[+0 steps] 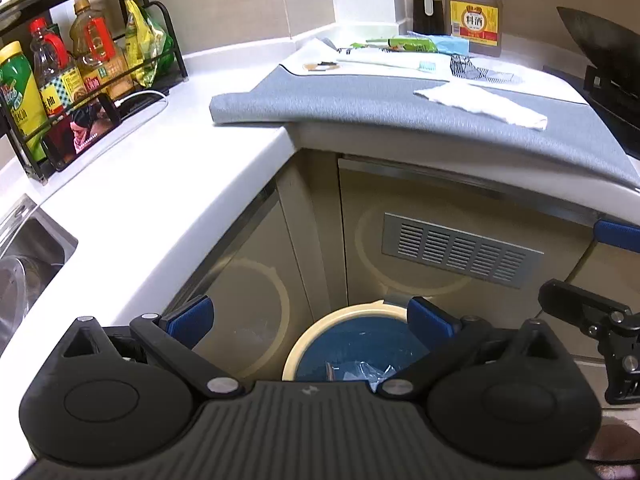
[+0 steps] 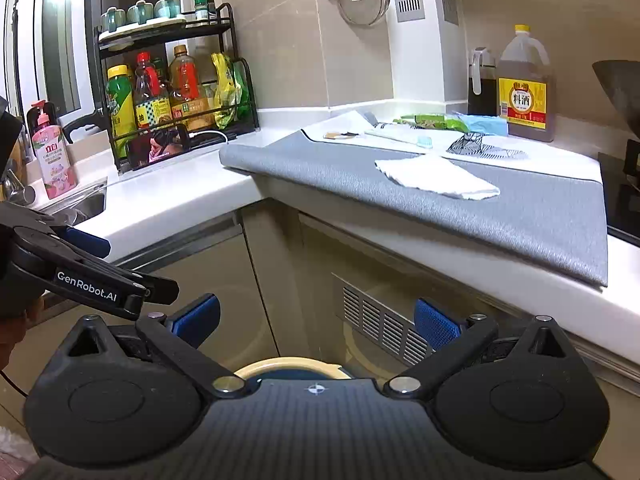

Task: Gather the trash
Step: 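Raise both open tools from the bin back toward the grey mat, then reach to the blue glove by the oil jug and grasp it with right tool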

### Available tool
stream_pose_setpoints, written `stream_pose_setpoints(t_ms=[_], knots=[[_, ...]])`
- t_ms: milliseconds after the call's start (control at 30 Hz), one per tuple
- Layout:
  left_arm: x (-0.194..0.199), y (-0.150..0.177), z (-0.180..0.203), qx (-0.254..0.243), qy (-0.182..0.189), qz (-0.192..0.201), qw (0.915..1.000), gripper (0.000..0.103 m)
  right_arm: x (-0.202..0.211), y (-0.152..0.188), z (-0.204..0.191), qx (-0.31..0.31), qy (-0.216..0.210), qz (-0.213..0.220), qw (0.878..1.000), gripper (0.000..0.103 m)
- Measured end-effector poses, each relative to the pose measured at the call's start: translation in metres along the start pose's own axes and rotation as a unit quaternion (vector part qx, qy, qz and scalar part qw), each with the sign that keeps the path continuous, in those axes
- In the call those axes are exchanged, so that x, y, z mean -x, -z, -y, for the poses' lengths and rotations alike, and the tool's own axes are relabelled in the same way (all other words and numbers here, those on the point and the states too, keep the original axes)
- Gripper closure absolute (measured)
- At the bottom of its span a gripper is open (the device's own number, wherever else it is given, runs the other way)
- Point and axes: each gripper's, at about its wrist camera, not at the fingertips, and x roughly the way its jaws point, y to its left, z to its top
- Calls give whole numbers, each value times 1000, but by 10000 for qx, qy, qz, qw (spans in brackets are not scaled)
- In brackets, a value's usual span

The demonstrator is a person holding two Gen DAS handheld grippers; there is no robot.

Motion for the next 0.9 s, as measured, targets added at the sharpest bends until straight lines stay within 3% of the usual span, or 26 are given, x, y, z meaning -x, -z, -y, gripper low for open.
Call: stream_pose_setpoints(t_ms=[500,733,900], knots=[[8,-23,-8,34,-31,299,9995,0,4,-29,8,103,118,423,9990,0],[8,-51,-14,165,-1,478,9987,0,-2,-59,25,171,393,769,9961,0],[1,-77,-21,453,86,538,9975,0,-22,-82,44,134,576,766,9953,0]])
